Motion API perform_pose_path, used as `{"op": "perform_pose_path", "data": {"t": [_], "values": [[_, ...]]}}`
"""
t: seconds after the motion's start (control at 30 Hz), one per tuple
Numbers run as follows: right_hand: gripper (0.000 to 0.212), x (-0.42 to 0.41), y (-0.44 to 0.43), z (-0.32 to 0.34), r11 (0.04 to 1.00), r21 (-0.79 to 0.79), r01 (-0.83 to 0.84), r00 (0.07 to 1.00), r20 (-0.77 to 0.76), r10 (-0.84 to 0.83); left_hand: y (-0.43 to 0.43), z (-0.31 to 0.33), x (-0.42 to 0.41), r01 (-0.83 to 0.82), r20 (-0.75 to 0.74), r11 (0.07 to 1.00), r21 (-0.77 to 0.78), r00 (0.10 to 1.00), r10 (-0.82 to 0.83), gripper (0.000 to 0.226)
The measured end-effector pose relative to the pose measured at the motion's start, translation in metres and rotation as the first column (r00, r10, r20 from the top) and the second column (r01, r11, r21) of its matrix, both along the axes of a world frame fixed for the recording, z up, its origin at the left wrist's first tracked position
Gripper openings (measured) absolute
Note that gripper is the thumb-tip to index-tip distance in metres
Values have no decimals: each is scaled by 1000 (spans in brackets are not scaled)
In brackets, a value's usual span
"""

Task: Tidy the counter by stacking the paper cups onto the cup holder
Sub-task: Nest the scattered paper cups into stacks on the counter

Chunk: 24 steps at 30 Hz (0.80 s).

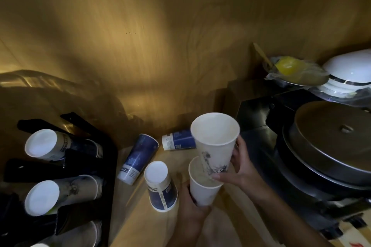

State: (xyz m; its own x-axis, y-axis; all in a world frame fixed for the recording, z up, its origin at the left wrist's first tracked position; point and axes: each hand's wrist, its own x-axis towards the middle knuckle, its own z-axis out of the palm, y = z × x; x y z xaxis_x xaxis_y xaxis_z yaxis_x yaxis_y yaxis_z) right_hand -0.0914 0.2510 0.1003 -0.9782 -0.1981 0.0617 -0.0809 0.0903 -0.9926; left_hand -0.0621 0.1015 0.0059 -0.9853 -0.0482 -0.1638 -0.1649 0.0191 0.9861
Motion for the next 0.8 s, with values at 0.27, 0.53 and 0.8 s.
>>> {"op": "perform_pose_path", "data": {"t": [0.27, 0.53, 0.8], "values": [[116, 13, 6, -11, 992, 98, -74, 995, 79, 66, -2, 13, 0, -49, -146, 989, -136, 989, 28, 76], [108, 17, -2, 17, 973, 221, 74, 986, -159, -39, -6, 14, -2, -26, -49, 976, -218, 999, 16, 54], [46, 19, -3, 18, 842, 540, 3, 955, -250, 157, -9, 25, 11, 14, -25, 990, -140, 1000, -17, 67]]}}
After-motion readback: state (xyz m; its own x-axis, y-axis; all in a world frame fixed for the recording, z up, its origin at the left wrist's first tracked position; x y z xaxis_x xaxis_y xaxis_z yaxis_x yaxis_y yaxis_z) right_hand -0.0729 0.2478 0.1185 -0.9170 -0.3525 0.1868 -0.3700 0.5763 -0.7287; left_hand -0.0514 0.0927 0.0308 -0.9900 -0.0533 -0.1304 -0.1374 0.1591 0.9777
